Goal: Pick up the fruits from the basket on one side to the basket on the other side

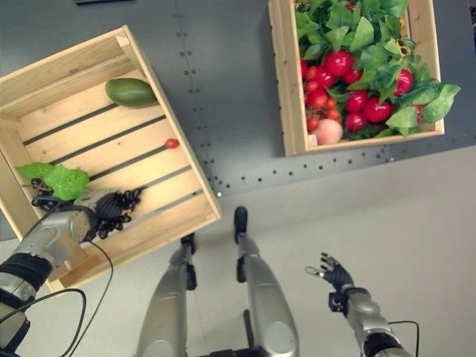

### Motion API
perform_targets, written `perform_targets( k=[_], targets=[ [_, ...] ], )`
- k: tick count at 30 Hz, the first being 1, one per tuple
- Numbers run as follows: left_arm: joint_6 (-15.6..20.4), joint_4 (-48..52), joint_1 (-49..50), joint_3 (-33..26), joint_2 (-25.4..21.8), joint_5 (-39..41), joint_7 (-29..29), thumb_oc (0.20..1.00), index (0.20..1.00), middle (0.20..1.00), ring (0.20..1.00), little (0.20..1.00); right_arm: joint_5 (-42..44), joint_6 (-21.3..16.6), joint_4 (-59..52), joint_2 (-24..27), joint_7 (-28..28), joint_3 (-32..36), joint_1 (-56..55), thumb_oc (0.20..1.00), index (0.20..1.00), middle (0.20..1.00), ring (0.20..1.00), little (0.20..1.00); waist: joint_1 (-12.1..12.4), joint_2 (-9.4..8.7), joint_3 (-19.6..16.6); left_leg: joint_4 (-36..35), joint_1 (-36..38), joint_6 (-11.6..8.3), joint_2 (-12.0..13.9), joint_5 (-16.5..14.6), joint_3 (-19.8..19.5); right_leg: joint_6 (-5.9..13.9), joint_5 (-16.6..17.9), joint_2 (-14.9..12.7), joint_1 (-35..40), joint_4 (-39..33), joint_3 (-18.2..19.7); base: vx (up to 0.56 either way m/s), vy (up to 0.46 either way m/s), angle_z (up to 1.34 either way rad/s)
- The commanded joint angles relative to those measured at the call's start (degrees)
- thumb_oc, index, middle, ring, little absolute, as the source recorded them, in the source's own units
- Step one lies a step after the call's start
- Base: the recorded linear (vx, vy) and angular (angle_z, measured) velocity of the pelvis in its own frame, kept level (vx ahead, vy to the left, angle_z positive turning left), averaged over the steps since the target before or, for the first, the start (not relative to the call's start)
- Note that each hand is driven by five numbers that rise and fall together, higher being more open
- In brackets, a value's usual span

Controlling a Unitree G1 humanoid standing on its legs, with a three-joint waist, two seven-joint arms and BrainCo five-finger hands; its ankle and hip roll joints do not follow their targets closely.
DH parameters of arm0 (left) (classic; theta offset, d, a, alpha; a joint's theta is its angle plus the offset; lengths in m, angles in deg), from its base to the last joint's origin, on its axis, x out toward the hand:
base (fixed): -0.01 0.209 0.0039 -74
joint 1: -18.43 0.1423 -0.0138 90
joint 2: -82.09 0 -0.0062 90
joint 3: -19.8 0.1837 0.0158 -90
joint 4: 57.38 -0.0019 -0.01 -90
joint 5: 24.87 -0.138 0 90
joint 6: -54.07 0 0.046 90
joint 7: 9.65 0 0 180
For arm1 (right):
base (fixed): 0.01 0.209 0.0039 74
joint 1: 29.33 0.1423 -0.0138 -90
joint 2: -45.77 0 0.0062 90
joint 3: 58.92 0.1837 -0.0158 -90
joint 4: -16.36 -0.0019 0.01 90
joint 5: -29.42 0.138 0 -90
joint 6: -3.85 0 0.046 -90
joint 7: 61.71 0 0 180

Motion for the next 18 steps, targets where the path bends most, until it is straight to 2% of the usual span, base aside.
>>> perform_targets(
  k=[1, 5, 9, 14, 17, 18],
  targets=[
    [-0.3, 0.3, 4.4, -0.5, 2.2, -0.7, 0.7, 0.200, 0.200, 0.200, 0.200, 0.200, 0.8, 0.5, -0.8, 2.8, 0.5, -1.5, -2.3, 1.000, 1.000, 1.000, 1.000, 1.000, -0.1, -0.67, -0.8, 4.5, -2.8, 3.52, -2.6, -5.2, -1.4, 3.89, -4.8, 0.3, -0.6, 4.4, -1.8, 0.00, 0.000, 0.00],
    [-0.8, 3.3, 6.3, -4.2, 2.4, 1.6, -0.6, 0.200, 0.200, 0.200, 0.200, 0.200, 1.0, 0.5, -1.1, 2.6, 0.4, -1.0, -2.7, 1.000, 1.000, 1.000, 1.000, 1.000, 0.1, -0.63, -0.9, 4.4, -2.8, 3.56, -2.7, -5.3, -1.4, 3.85, -4.9, 0.3, -0.8, 4.6, -1.9, 0.00, 0.000, 0.00],
    [-0.6, 6.9, 9.0, -12.1, 4.2, 8.3, -4.9, 0.200, 0.200, 0.200, 0.200, 0.200, 1.3, 0.1, -1.0, 2.1, 0.4, 0.0, -3.5, 1.000, 1.000, 1.000, 1.000, 1.000, 0.6, -0.42, -1.1, 4.6, -3.0, 3.65, -2.9, -5.2, -1.6, 3.74, -4.9, 0.1, -0.9, 4.7, -1.9, 0.00, 0.000, 0.00],
    [0.5, 7.1, 7.8, -15.2, 5.1, 12.2, -7.6, 0.200, 0.200, 0.200, 0.200, 0.200, 1.0, -0.4, -0.5, 1.8, 0.5, 0.1, -3.8, 1.000, 1.000, 1.000, 1.000, 1.000, 0.7, -0.25, -1.3, 4.5, -2.9, 3.59, -3.0, -5.1, -1.7, 3.64, -5.0, 0.1, -0.8, 4.6, -2.0, 0.00, 0.000, 0.00],
    [3.7, 6.8, 8.0, -17.8, 0.7, 16.4, -9.2, 0.200, 0.200, 0.200, 0.200, 0.200, 1.2, -0.9, -0.6, 2.6, 0.2, 0.7, -4.3, 1.000, 1.000, 1.000, 1.000, 1.000, 1.0, 0.06, -1.5, 4.4, -2.8, 3.48, -3.1, -4.9, -1.8, 3.64, -5.1, 0.0, -0.5, 4.6, -2.1, 0.00, 0.000, 0.00],
    [3.7, 6.8, 8.0, -17.8, 0.7, 16.4, -9.2, 0.200, 0.200, 0.200, 0.200, 0.200, 1.2, -0.9, -0.6, 2.6, 0.2, 0.7, -4.3, 1.000, 1.000, 1.000, 1.000, 1.000, 1.0, 0.06, -1.5, 4.4, -2.8, 3.48, -3.1, -4.9, -1.8, 3.64, -5.1, 0.0, -0.5, 4.6, -2.1, 0.00, 0.000, 0.00]
  ],
)
